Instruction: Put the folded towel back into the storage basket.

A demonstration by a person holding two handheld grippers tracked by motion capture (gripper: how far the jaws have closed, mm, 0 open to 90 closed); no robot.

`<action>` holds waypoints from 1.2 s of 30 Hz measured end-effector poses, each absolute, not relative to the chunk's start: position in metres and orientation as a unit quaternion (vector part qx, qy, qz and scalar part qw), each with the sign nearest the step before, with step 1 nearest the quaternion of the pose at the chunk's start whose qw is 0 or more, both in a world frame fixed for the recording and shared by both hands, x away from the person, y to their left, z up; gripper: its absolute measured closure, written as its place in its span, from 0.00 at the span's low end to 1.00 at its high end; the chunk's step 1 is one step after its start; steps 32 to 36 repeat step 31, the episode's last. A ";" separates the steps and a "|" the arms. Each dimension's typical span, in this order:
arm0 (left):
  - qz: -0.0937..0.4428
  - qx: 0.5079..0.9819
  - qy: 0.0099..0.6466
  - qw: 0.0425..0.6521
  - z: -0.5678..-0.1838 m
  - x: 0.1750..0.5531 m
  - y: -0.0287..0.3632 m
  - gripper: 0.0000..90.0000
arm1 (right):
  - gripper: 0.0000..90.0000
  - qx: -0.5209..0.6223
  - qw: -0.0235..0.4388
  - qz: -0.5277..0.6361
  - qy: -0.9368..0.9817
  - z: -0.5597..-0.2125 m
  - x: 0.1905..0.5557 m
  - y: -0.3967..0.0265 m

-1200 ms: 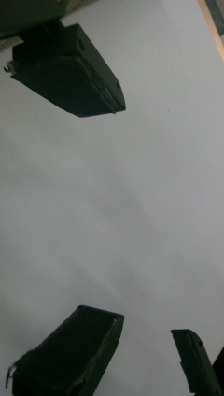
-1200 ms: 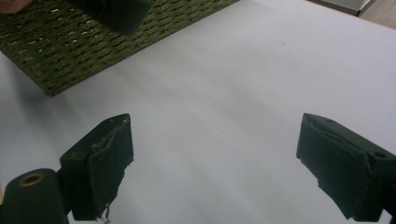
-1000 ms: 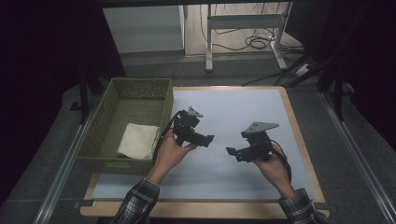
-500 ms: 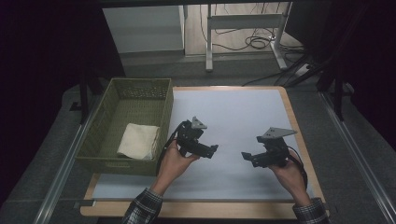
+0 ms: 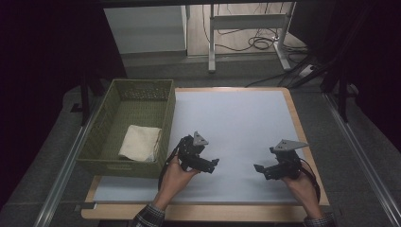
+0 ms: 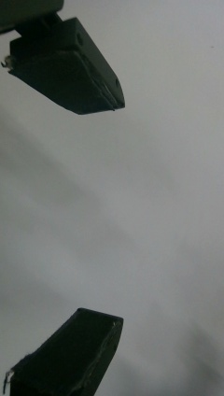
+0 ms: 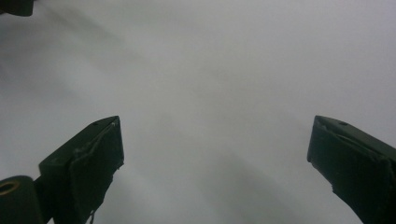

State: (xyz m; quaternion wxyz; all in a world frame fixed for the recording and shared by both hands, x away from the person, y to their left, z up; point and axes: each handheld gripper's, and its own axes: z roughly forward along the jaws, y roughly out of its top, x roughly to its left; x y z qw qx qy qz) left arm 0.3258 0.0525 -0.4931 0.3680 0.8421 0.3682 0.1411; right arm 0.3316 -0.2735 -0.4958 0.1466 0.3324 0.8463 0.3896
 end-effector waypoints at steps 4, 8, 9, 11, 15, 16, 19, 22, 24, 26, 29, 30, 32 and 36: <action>0.146 0.845 0.367 0.361 -0.504 0.321 0.054 0.01 | 0.04 0.336 0.148 0.386 0.846 -0.502 0.329 -0.277; 0.144 0.848 0.368 0.354 -0.515 0.318 0.055 0.01 | 0.04 0.339 0.146 0.383 0.847 -0.509 0.328 -0.279; 0.143 0.849 0.368 0.352 -0.518 0.317 0.056 0.01 | 0.04 0.339 0.146 0.382 0.848 -0.511 0.328 -0.279; 0.142 0.849 0.370 0.350 -0.523 0.316 0.057 0.01 | 0.04 0.339 0.144 0.377 0.850 -0.516 0.328 -0.278; 0.144 0.852 0.371 0.340 -0.532 0.315 0.058 0.01 | 0.04 0.338 0.142 0.365 0.855 -0.526 0.328 -0.277; 0.144 0.853 0.372 0.337 -0.535 0.314 0.058 0.01 | 0.04 0.339 0.141 0.363 0.856 -0.527 0.328 -0.277; 0.140 0.854 0.375 0.333 -0.542 0.314 0.059 0.00 | 0.04 0.336 0.145 0.356 0.860 -0.531 0.327 -0.275; 0.131 0.849 0.376 0.347 -0.545 0.315 0.063 0.00 | 0.03 0.332 0.153 0.347 0.864 -0.531 0.326 -0.273; 0.132 0.849 0.375 0.348 -0.545 0.315 0.063 0.00 | 0.03 0.330 0.157 0.343 0.865 -0.532 0.326 -0.272; 0.131 0.848 0.376 0.349 -0.546 0.315 0.063 0.00 | 0.03 0.329 0.157 0.343 0.865 -0.532 0.326 -0.272; 0.131 0.849 0.376 0.349 -0.546 0.314 0.063 0.00 | 0.03 0.330 0.157 0.344 0.865 -0.532 0.326 -0.272; 0.133 0.849 0.375 0.348 -0.546 0.314 0.063 0.00 | 0.03 0.330 0.157 0.344 0.865 -0.532 0.326 -0.272; 0.132 0.849 0.375 0.348 -0.546 0.314 0.063 0.00 | 0.03 0.330 0.157 0.344 0.865 -0.532 0.326 -0.272; 0.132 0.849 0.375 0.348 -0.546 0.314 0.063 0.00 | 0.03 0.330 0.157 0.344 0.865 -0.532 0.326 -0.272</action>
